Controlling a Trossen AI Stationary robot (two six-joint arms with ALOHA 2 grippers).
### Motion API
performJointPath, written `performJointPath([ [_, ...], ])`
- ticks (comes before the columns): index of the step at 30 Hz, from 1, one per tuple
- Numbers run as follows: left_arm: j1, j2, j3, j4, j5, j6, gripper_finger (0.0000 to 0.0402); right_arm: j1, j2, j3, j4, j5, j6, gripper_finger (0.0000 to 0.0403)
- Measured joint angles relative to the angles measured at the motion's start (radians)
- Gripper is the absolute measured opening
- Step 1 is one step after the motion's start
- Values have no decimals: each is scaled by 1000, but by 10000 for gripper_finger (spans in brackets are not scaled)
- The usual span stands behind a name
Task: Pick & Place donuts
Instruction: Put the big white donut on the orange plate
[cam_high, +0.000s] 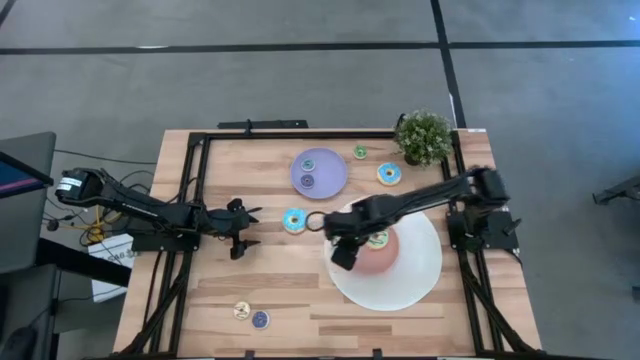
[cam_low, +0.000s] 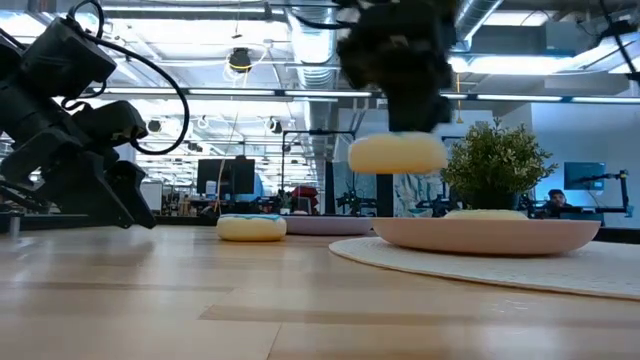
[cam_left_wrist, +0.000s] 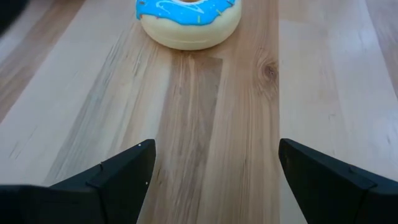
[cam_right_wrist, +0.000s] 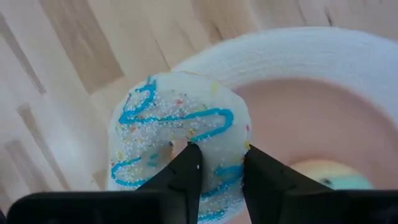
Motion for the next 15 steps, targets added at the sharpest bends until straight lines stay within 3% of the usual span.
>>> performJointPath([
  [7, 0, 0, 0, 5, 0, -2, 334, -52, -131, -301, 270, -1, 134, 75],
  [15, 0, 0, 0, 6, 0, -1, 334, -83, -132, -353, 311, -2, 159, 71],
])
